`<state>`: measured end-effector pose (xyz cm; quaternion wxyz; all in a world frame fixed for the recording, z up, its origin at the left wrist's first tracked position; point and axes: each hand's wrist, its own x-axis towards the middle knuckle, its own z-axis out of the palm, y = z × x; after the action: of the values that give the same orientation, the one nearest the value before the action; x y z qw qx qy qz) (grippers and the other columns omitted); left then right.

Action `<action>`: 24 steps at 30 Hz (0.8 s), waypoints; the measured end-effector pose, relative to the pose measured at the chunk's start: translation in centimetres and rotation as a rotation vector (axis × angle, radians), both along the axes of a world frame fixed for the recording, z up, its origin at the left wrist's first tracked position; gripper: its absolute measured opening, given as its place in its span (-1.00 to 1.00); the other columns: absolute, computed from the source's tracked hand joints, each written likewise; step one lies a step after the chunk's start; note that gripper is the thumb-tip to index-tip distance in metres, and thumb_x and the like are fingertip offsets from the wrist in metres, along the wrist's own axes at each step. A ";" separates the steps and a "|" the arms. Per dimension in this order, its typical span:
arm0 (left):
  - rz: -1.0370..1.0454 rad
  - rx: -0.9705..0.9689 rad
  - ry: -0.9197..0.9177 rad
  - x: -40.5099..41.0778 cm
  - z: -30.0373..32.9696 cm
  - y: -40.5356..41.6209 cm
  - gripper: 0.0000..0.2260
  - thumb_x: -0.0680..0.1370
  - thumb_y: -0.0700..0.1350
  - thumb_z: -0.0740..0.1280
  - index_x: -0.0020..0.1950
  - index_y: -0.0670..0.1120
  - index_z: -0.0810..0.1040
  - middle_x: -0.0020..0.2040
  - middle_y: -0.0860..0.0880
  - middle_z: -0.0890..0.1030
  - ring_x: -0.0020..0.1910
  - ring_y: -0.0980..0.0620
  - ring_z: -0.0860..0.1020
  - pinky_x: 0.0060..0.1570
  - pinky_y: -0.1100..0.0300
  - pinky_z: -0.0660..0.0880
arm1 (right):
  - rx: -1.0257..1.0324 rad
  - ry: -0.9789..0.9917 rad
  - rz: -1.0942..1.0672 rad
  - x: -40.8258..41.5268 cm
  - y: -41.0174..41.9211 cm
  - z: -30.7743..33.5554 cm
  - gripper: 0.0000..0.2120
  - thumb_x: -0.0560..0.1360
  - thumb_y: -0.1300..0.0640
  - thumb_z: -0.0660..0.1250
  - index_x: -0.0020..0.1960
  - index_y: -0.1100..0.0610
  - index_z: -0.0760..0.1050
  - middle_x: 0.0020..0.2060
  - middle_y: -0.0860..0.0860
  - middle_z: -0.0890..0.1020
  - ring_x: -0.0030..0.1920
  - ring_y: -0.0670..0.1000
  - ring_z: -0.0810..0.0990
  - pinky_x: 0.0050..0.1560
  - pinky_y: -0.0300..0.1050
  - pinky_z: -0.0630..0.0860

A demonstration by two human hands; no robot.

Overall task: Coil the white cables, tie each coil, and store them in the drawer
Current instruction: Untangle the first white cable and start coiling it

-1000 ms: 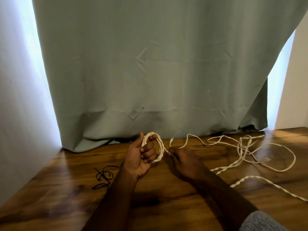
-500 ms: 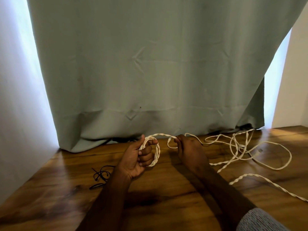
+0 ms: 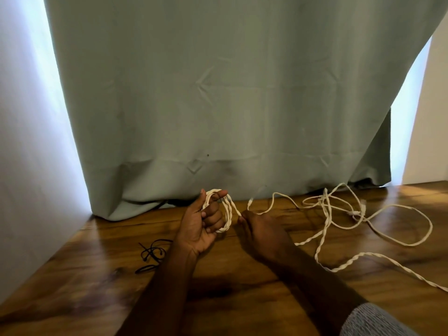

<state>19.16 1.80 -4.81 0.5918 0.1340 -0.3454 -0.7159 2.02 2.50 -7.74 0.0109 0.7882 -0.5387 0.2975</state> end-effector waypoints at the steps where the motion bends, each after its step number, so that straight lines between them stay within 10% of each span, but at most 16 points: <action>1: 0.002 0.002 0.002 0.0 0.0 0.0 -0.55 0.61 0.06 0.11 0.15 -0.30 0.53 -0.57 0.07 0.23 -0.56 0.16 -0.02 -0.69 0.33 0.11 | 0.016 0.032 0.013 0.0 0.1 0.0 -0.68 0.69 -0.16 0.04 0.17 -0.03 0.48 -0.11 -0.03 0.63 -0.18 -0.04 0.55 -0.19 -0.10 0.51; 24: 0.301 -0.017 -0.036 -0.9 0.0 -0.8 -0.73 0.69 -0.09 0.11 0.26 -0.26 0.37 -0.39 -0.02 0.39 -0.51 0.11 0.36 -0.50 0.24 0.37 | -0.033 0.325 0.324 0.7 1.6 0.8 -0.82 0.55 -0.08 0.27 -0.10 0.02 0.44 -0.24 -0.01 0.54 -0.21 0.02 0.50 -0.22 -0.14 0.37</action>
<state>18.21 1.01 -4.81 0.6871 0.1922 -0.3380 -0.6138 2.69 4.14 -6.91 0.0624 0.9017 -0.3912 0.1730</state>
